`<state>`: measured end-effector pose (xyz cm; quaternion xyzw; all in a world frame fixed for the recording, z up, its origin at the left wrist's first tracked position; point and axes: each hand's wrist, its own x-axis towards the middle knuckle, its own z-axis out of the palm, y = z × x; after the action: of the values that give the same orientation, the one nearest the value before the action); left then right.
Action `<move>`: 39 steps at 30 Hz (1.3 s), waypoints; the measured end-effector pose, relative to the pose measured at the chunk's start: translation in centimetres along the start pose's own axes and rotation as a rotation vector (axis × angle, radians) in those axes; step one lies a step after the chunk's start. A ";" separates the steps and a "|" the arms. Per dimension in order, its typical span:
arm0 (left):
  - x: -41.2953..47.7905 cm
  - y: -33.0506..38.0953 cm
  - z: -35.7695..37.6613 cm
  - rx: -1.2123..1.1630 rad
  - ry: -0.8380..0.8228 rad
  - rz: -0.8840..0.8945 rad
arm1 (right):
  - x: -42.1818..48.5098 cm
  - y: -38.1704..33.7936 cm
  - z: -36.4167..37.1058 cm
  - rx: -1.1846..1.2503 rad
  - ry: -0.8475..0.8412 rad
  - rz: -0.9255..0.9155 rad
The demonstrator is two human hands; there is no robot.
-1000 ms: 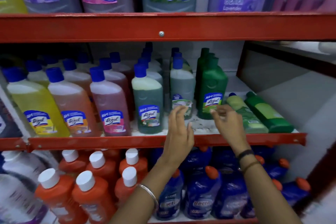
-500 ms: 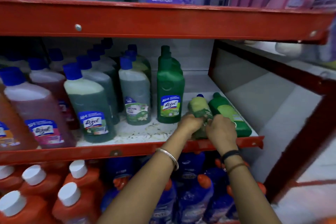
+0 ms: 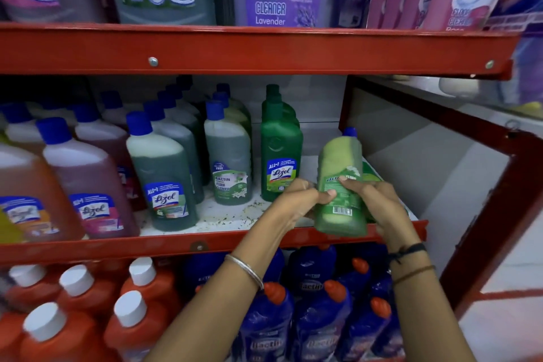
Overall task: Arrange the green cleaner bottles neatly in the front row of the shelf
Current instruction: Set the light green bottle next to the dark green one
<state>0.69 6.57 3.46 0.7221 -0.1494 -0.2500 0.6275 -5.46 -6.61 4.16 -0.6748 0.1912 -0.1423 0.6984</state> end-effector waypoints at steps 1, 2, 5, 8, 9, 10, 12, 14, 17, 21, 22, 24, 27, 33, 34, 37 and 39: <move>-0.6 -0.2 -0.3 0.001 -0.006 0.036 | -0.7 -0.2 0.0 0.032 -0.027 -0.030; -1.4 -0.6 -0.7 0.004 -0.013 0.074 | -1.4 -0.2 0.1 0.051 -0.049 -0.066; -3.7 -1.6 -2.6 0.024 0.015 0.176 | -3.0 -0.3 1.8 0.095 -0.097 -0.163; -5.8 -2.3 -5.1 0.041 0.139 0.275 | -4.0 -0.2 4.8 -0.017 -0.122 -0.299; -6.4 -2.6 -6.0 0.044 0.191 0.312 | -4.2 -0.4 6.0 -0.060 -0.144 -0.346; -6.8 -2.8 -7.0 0.078 0.252 0.337 | -4.3 -0.5 7.3 -0.082 -0.174 -0.386; -7.4 -3.3 -9.1 0.178 0.377 0.367 | -4.1 -0.6 9.8 -0.087 -0.244 -0.425; -8.1 -3.8 -11.0 0.280 0.498 0.382 | -3.5 -0.3 12.2 -0.099 -0.306 -0.433; -8.2 -4.6 -12.5 0.388 0.599 0.390 | -2.0 1.0 14.5 -0.112 -0.372 -0.401; -7.7 -6.5 -13.2 0.470 0.623 0.411 | -0.6 3.2 15.8 -0.036 -0.386 -0.320; -7.6 -7.0 -13.2 0.475 0.618 0.413 | -0.6 3.7 15.7 -0.034 -0.381 -0.314; -7.2 -7.5 -13.3 0.464 0.607 0.442 | -0.7 4.5 15.7 -0.022 -0.356 -0.324; -6.9 -8.2 -13.1 0.446 0.609 0.485 | -1.4 4.9 16.0 -0.077 -0.293 -0.347; -6.9 -9.2 -13.0 0.399 0.553 0.581 | -3.4 3.6 20.2 -0.451 0.108 -0.410; -6.9 -9.3 -13.2 0.383 0.513 0.600 | -3.4 3.4 20.4 -0.468 0.143 -0.423; -7.2 -9.3 -13.6 0.410 0.454 0.631 | -3.1 3.3 20.0 -0.399 0.175 -0.469; -7.4 -8.9 -13.7 0.437 0.413 0.600 | -2.8 3.4 19.4 -0.310 0.103 -0.462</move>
<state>1.15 23.36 -2.75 0.7975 -0.2735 0.1314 0.5214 0.75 12.10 1.26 -0.7913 0.0871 -0.3007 0.5253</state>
